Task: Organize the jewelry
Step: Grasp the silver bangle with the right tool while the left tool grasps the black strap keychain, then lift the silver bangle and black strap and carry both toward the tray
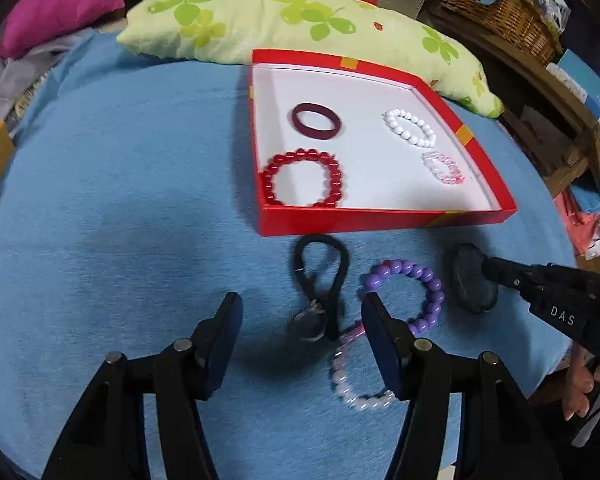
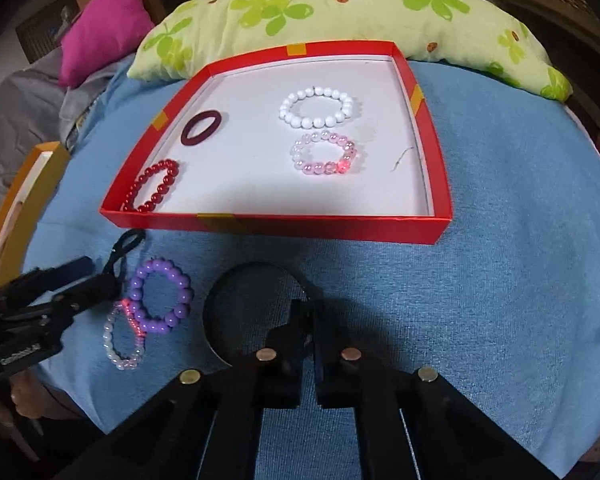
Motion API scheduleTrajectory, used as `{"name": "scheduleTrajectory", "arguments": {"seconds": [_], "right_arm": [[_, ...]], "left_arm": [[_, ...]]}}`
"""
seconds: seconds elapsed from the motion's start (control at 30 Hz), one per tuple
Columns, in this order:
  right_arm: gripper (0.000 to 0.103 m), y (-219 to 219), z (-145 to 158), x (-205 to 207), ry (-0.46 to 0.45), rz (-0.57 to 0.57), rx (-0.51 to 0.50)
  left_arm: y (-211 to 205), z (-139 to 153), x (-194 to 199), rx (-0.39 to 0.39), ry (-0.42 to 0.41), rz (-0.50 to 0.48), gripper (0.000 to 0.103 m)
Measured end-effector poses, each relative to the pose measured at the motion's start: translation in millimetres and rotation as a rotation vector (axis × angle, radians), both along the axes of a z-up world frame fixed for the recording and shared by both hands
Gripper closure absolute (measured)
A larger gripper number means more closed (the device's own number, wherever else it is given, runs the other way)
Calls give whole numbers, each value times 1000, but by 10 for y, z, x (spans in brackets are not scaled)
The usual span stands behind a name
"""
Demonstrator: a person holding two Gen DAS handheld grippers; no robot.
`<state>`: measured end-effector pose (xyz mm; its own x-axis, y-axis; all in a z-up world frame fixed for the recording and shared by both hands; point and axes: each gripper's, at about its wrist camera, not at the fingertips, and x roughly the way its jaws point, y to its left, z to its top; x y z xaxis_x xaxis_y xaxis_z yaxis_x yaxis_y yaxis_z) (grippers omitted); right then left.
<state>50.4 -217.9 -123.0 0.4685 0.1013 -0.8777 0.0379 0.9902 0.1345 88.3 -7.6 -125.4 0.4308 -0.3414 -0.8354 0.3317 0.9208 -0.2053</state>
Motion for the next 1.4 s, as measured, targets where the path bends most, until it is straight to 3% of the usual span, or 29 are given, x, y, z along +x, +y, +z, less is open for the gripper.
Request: {"name": "scheduleTrajectory", "arguments": {"seconds": [0.1,0.17,0.27,0.53,0.7,1.0,1.27,1.4], "right_arm": [[99,-59,74,-37,-26,-12,11],[99,-85,118,-60,-38,-13,21],[99,-107,145,-62,-40,-12,44],[99,-88,277,-112,-63,19,153],[99,-85,375,-150,-90,37,198],[99,-219,516,-228,-133,40,292],[99,-255,511,-224,-132,22,299],[99,-277,505,-213,-135,11,302]], "left_arm": [[-66,-13,13,19,-20,-19,58],[-101,-28,10,38,-29,-30,83],[-104,-43,15,40,-38,-33,93],[-62,15,-124,72,-61,-56,97],[73,203,-268,77,-122,-52,98],[415,434,-342,6,-178,-5,98],[216,519,-363,25,-214,-12,98],[123,542,-374,73,-237,1,98]]}}
